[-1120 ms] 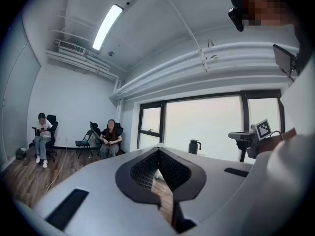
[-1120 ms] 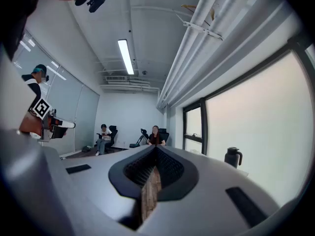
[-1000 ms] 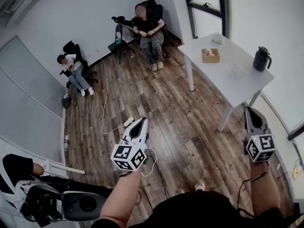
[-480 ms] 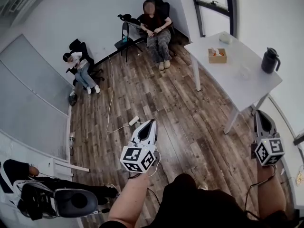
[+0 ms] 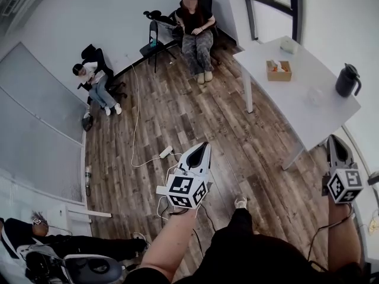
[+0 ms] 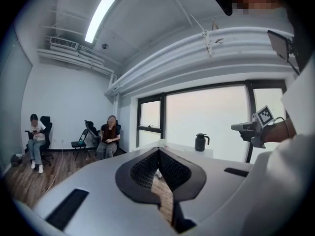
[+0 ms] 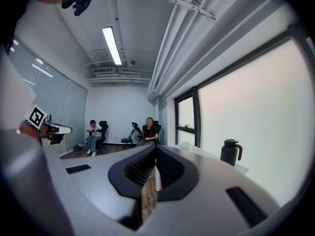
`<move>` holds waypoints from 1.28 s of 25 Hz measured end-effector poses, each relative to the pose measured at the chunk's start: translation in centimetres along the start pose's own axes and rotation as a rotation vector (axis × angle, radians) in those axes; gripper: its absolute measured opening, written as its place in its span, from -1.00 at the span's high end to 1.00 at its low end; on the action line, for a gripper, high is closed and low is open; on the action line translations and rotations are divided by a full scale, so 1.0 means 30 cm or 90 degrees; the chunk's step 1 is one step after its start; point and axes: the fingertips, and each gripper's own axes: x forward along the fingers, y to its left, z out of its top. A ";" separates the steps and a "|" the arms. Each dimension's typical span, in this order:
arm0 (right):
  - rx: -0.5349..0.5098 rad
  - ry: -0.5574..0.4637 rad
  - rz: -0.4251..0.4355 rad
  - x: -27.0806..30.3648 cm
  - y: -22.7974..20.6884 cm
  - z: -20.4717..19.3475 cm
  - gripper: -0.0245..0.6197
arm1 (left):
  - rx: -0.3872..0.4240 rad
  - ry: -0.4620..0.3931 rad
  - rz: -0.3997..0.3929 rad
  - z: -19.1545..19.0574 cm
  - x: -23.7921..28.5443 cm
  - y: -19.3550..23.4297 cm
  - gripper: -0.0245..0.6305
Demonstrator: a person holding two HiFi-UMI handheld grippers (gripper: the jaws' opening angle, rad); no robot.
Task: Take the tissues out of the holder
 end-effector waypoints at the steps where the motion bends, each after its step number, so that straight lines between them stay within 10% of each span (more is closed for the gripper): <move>1: 0.004 0.001 -0.009 0.034 -0.009 0.013 0.90 | 0.001 0.001 -0.006 0.009 0.048 0.024 0.91; 32: 0.017 0.010 -0.062 1.099 -0.148 0.072 0.90 | -0.035 0.003 -0.093 0.142 1.099 0.633 0.91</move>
